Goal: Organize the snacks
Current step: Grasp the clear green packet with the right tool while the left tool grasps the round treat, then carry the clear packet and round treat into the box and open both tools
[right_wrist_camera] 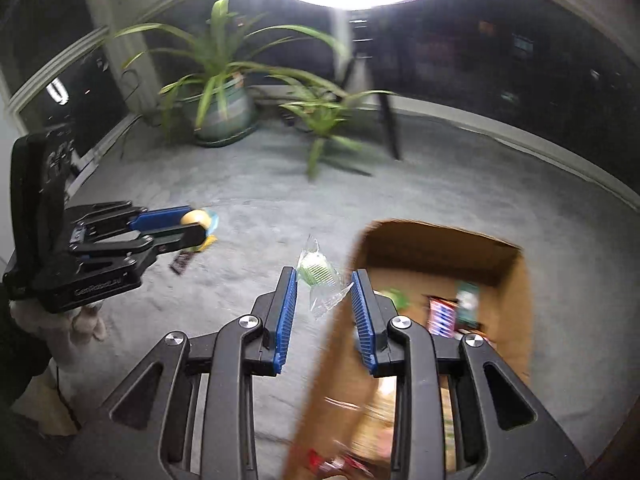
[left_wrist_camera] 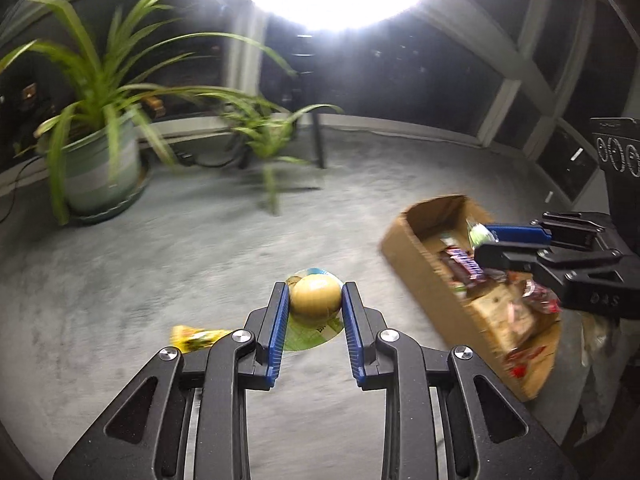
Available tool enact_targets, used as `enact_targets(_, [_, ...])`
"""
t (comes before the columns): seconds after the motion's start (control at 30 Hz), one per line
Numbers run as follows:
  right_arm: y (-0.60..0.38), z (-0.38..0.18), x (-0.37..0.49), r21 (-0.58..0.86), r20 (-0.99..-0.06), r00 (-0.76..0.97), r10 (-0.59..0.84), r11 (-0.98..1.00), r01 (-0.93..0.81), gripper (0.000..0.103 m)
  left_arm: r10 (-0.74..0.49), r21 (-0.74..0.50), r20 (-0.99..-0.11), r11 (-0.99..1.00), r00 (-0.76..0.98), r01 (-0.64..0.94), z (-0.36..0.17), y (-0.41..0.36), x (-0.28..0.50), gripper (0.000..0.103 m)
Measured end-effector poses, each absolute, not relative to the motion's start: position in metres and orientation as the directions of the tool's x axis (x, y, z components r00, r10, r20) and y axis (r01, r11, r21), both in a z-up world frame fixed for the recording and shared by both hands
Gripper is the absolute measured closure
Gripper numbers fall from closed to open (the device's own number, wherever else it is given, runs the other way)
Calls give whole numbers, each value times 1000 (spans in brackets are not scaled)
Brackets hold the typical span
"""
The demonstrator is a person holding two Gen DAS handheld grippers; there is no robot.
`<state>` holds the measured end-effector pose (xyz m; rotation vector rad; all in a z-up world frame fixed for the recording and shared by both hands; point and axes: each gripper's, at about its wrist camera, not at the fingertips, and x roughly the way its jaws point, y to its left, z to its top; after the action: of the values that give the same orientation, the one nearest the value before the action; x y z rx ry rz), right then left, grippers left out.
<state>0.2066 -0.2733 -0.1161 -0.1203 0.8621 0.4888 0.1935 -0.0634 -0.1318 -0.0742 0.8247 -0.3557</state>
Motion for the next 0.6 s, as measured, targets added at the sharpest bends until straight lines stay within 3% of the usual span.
enact_targets(0.6, [-386,-134,194,126,-778,561,281,946,-298,72,-485,-253,-692,857,535,450,-122,-191,182,78])
